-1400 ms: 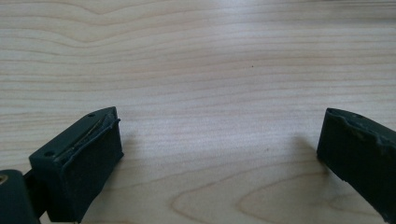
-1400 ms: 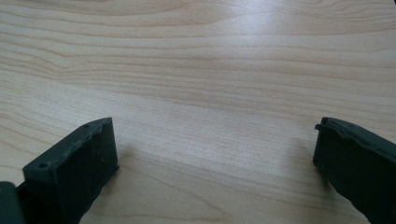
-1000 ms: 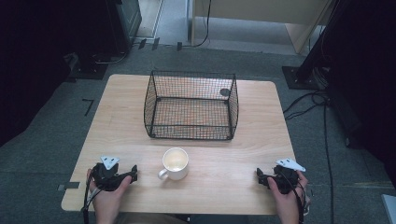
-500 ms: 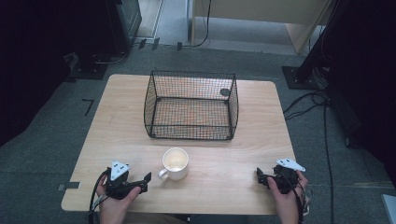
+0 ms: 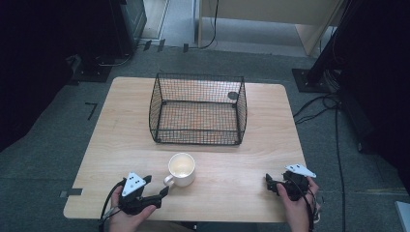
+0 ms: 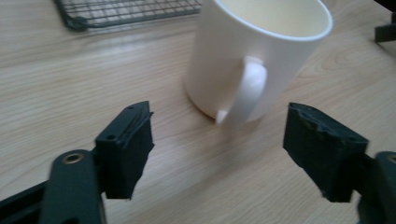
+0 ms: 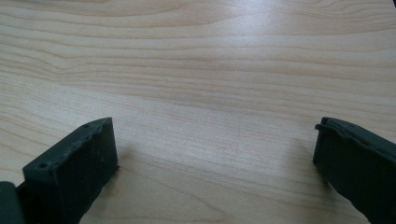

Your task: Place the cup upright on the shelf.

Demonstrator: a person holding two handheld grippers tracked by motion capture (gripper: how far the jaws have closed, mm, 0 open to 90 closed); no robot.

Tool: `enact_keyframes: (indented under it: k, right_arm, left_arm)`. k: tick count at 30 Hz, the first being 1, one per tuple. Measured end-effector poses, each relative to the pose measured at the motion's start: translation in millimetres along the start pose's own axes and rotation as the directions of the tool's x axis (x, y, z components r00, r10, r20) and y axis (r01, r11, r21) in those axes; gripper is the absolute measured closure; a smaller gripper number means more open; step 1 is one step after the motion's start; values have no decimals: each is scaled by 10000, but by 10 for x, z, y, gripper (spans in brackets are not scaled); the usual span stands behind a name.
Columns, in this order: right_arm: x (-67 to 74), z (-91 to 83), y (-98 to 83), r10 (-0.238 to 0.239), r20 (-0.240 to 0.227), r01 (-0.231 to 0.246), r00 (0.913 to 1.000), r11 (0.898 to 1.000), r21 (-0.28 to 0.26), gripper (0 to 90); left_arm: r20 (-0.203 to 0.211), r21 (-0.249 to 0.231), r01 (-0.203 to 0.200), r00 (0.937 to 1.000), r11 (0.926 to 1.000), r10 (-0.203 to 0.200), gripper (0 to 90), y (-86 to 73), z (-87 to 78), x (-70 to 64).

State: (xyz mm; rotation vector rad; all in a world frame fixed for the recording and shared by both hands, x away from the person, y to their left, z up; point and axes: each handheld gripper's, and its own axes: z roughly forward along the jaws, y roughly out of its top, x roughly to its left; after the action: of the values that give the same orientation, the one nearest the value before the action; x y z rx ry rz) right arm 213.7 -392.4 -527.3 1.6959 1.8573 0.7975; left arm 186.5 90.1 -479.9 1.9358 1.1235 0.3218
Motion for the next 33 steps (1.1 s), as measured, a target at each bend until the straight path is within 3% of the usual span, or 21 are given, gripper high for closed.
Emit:
enact_keyframes:
  k: [5,8,13,16,24,30,33]
  right_arm:
    - [0,0,0,5,0,-5,10000,10000,4,0]
    - [1,0,0,12,3,-12,10000,10000,2,0]
    - [0,0,0,5,3,-5,10000,10000,3,0]
    - [0,0,0,5,0,-5,10000,10000,5,0]
    - [0,0,0,-4,-4,4,10000,10000,-4,0]
    - [0,0,0,1,1,-1,10000,10000,-3,0]
    - [0,0,0,-1,-1,1,10000,10000,0,0]
  left_arm:
    - [186,0,-280,9994,9996,280,466,63,74,-77]
    - [236,218,-338,9992,9992,332,510,104,129,-90]
    - [118,421,-767,9970,9962,763,640,136,183,-120]
    - [137,521,-1066,9943,9929,1061,767,144,194,-116]
    - [27,30,-1379,9904,9904,1379,809,182,145,-90]
    - [296,79,-1644,9860,9864,1641,811,298,135,-98]
    - [233,2,-1785,9837,9839,1784,810,348,140,-108]
